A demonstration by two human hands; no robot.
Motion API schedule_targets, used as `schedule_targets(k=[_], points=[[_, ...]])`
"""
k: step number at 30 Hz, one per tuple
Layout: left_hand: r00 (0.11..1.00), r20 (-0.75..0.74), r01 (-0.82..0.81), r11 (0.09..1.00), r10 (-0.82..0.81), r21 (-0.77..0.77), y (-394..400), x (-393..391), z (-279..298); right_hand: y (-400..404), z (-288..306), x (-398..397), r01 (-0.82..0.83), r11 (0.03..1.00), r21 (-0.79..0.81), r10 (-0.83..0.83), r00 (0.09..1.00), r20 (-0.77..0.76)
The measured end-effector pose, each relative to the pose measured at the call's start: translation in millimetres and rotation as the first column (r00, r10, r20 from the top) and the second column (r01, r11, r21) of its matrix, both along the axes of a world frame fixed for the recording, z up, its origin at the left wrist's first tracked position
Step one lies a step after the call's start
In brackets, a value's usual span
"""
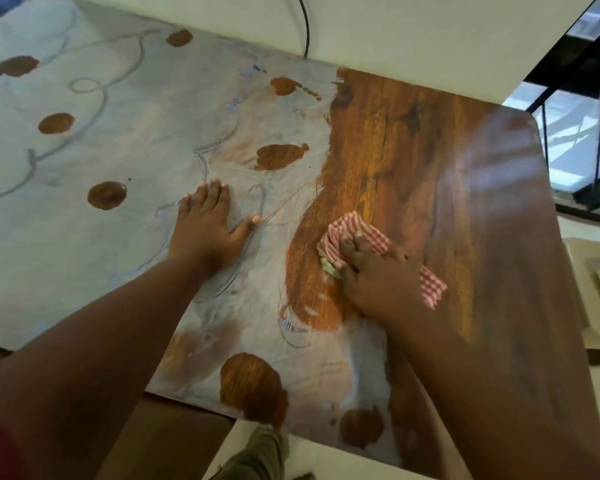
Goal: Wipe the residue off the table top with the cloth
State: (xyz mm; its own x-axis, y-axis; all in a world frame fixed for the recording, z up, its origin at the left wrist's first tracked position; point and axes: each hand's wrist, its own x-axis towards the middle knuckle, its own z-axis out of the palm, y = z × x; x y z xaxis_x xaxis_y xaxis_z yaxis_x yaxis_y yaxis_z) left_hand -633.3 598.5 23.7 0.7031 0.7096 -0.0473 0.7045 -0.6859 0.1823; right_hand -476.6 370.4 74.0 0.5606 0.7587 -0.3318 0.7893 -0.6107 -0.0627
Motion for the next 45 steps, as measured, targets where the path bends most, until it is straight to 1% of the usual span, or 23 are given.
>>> schedule_targets(k=[3, 6, 8, 10, 12, 15, 17, 19, 20, 22, 24, 26, 28, 31, 33, 35, 37, 39, 42, 43, 45], points=[[1.0, -0.001, 0.007, 1.0, -0.007, 0.0, 1.0, -0.5, -1.4, -1.4, -0.6, -35.3, -0.121, 0.992, 0.02, 0.12, 0.992, 0.036], [1.0, -0.006, 0.013, 1.0, -0.013, 0.0, 2.6, 1.0, -2.5, -55.2, 2.0, -90.6, -0.26, 0.96, 0.101, 0.258, 0.966, 0.032], [1.0, -0.012, 0.017, 1.0, -0.017, -0.002, 3.3, 1.1, -3.0, -97.3, 1.5, -110.1, -0.286, 0.948, 0.142, 0.291, 0.957, -0.017], [1.0, -0.01, 0.016, 1.0, -0.016, 0.001, 3.8, 0.8, -3.8, -129.2, -1.2, -101.4, -0.251, 0.954, 0.163, 0.255, 0.967, -0.003], [1.0, -0.012, 0.021, 1.0, -0.021, 0.008, 3.8, 1.1, -4.2, -138.9, -3.7, -75.4, -0.192, 0.966, 0.173, 0.184, 0.981, 0.066], [1.0, -0.01, 0.029, 1.0, -0.029, 0.005, 3.8, 1.7, -4.0, -108.2, -6.5, -49.7, -0.057, 0.987, 0.151, 0.044, 0.995, 0.085], [1.0, -0.005, 0.031, 1.0, -0.031, 0.003, 3.9, 1.6, -3.6, -78.6, -11.5, -54.1, 0.004, 0.988, 0.154, -0.019, 0.995, 0.096], [1.0, 0.003, 0.031, 0.999, -0.031, 0.007, 4.4, 1.3, -3.2, -62.8, -14.7, -78.7, -0.04, 0.981, 0.19, 0.012, 0.989, 0.145], [0.999, 0.005, 0.032, 0.999, -0.032, 0.007, 4.7, 1.5, -3.2, -62.8, -13.4, -96.0, -0.082, 0.97, 0.227, 0.052, 0.99, 0.134], [0.999, -0.001, 0.041, 0.999, -0.041, 0.006, 4.6, 2.7, -2.8, -82.8, -14.2, -130.9, -0.158, 0.945, 0.286, 0.146, 0.987, 0.064], [0.999, -0.007, 0.045, 0.999, -0.045, 0.006, 4.8, 2.5, -2.6, -119.3, -18.2, -148.8, -0.18, 0.924, 0.336, 0.19, 0.982, 0.005], [0.999, 0.0, 0.047, 0.999, -0.047, 0.01, 4.6, 1.9, -2.8, -160.2, -22.9, -144.2, -0.138, 0.911, 0.389, 0.153, 0.988, -0.008], [0.999, 0.009, 0.051, 0.999, -0.051, 0.01, 4.4, 1.5, -2.3, -194.2, -24.5, -127.5, -0.085, 0.906, 0.415, 0.083, 0.996, 0.022], [0.999, 0.009, 0.049, 0.999, -0.049, 0.007, 4.2, 1.5, -1.8, -213.1, -21.3, -101.2, 0.02, 0.925, 0.379, -0.024, 1.0, 0.007], [0.999, 0.006, 0.042, 0.999, -0.042, 0.006, 4.6, 1.3, -2.0, -204.2, -20.2, -98.2, 0.089, 0.928, 0.361, -0.101, 0.995, 0.016], [0.999, 0.005, 0.047, 0.999, -0.047, 0.002, 4.6, 1.7, -1.9, -189.6, -22.4, -109.2, 0.089, 0.928, 0.363, -0.123, 0.99, 0.071], [0.999, 0.007, 0.049, 0.999, -0.049, 0.006, 4.2, 1.7, -1.2, -171.6, -25.6, -126.9, 0.026, 0.922, 0.386, -0.058, 0.996, 0.071], [0.999, 0.009, 0.045, 0.999, -0.045, 0.006, 3.8, 1.6, -0.1, -145.5, -26.8, -147.4, -0.05, 0.905, 0.423, 0.045, 0.999, 0.02], [0.999, 0.006, 0.033, 0.999, -0.033, 0.002, 3.0, 2.2, 0.4, -90.7, -25.2, -173.8, -0.184, 0.901, 0.394, 0.206, 0.978, -0.015], [1.0, 0.002, 0.031, 1.0, -0.031, 0.0, 2.7, 2.5, 0.6, -75.1, -24.2, -178.3, -0.21, 0.897, 0.388, 0.237, 0.971, -0.021], [1.0, -0.002, 0.025, 1.0, -0.025, 0.007, 3.3, 2.4, -0.6, -51.8, -23.0, -174.6, -0.21, 0.89, 0.404, 0.248, 0.968, -0.045]])
